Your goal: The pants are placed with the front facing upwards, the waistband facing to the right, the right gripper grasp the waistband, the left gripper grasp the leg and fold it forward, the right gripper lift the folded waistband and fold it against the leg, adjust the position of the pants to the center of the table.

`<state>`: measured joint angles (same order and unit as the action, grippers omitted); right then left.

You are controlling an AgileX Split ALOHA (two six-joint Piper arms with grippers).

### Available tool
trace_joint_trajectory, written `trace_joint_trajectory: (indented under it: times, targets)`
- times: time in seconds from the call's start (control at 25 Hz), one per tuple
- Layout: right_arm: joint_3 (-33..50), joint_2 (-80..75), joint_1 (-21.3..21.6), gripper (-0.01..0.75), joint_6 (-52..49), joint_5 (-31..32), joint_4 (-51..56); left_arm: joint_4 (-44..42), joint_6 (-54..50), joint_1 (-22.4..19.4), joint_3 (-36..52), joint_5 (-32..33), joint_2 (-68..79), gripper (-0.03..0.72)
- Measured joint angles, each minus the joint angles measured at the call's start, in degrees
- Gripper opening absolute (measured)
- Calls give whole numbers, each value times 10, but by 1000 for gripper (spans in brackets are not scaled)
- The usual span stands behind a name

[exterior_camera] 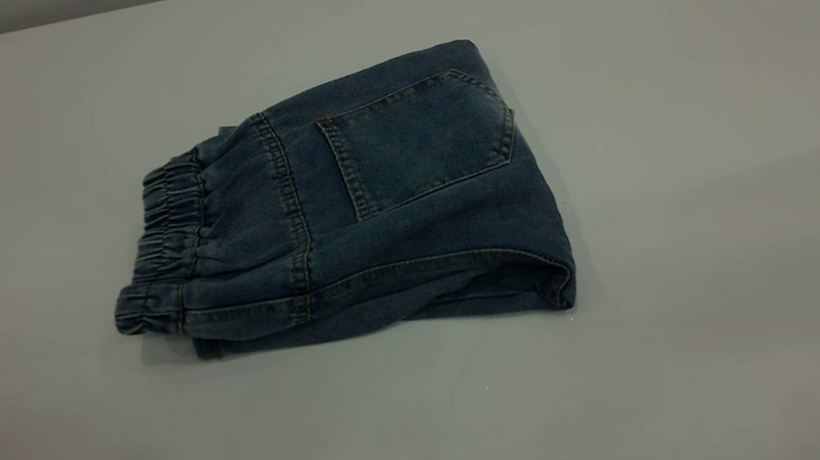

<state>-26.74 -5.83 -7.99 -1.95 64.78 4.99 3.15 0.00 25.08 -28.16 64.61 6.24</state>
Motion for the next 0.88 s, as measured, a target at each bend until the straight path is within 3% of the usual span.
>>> trace_joint_trajectory:
  times: [0.08, 0.32, 0.48, 0.88]
  targets:
    - [0, 18, 0, 575, 0, -1, 0, 2, 0, -20, 0, 0, -4, 316]
    - [0, 64, 0, 575, 0, 2, 0, 3, 0, -168, 0, 0, -6, 316]
    - [0, 64, 0, 575, 0, 2, 1, 3, 0, -235, 0, 0, -36, 316]
    - [0, 64, 0, 575, 0, 2, 1, 9, 0, -251, 0, 1, -72, 316]
